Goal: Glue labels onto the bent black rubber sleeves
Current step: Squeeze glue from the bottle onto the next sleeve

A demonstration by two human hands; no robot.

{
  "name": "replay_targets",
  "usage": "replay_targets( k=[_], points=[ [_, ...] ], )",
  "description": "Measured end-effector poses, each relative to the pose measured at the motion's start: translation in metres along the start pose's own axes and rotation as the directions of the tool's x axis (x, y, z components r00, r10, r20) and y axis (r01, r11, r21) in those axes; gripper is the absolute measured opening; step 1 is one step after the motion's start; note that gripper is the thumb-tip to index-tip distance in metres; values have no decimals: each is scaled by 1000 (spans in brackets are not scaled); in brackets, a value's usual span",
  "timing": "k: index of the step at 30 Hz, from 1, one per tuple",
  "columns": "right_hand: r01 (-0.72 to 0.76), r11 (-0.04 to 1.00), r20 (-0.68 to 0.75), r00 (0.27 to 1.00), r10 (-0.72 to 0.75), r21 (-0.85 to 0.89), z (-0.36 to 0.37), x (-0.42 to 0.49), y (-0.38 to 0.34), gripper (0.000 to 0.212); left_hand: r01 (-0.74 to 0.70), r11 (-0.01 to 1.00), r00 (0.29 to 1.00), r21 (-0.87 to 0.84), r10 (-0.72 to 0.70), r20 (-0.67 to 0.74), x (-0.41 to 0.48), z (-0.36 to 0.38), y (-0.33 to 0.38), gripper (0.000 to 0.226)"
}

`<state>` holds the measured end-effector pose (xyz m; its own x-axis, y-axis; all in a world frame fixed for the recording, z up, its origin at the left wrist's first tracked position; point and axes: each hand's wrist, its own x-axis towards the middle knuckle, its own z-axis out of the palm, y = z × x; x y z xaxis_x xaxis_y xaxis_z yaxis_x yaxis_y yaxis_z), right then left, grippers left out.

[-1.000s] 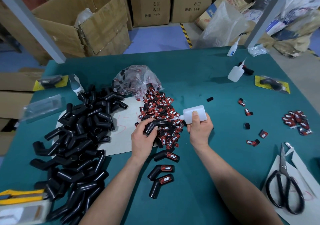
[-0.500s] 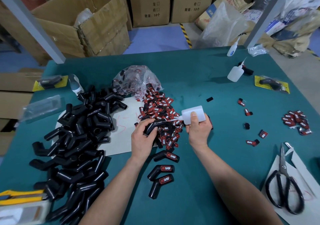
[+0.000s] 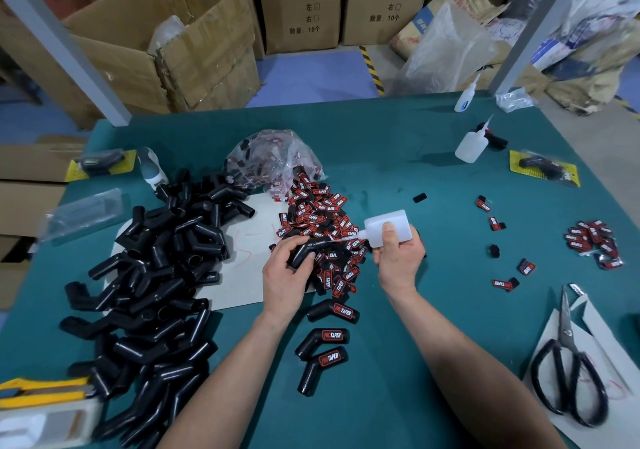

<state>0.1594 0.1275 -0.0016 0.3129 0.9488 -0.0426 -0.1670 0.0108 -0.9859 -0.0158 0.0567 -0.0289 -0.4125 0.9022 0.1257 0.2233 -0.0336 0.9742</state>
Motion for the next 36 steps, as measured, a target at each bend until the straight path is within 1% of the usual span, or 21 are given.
replay_targets(
  k=[3,8,11,17,24,27,32,36],
  points=[
    [1,1000,6,1000,-1,-8,0,-1,1,35,9,1000,1000,5,-9,0,0,0,0,37],
    [-10,999,-26,1000,9,-31,-1,2,-2,37,10,1000,1000,20,-10,-1,0,-1,0,37],
    [-9,1000,-14,1000,9,-20,0,0,-1,36,18,1000,1000,19,-18,-3,0,0,0,37],
    [-15,1000,-28,999,14,-27,-1,2,-3,37,35,999,999,5,-35,2,-1,-1,-1,45],
    [-1,1000,-8,1000,1,-1,0,0,1,35,60,998,998,1,-60,7,-1,-1,0,46],
    [-14,1000,-12,1000,14,-7,-2,3,2,36,72,997,997,3,-72,11,-1,-1,-1,44],
    [9,1000,-3,1000,-9,-17,0,0,3,34,82,997,997,-2,-82,15,-2,-1,-2,41],
    [-6,999,-29,1000,5,-37,-3,4,1,37,86,996,996,-5,-86,11,-1,-1,-2,41]
  ],
)
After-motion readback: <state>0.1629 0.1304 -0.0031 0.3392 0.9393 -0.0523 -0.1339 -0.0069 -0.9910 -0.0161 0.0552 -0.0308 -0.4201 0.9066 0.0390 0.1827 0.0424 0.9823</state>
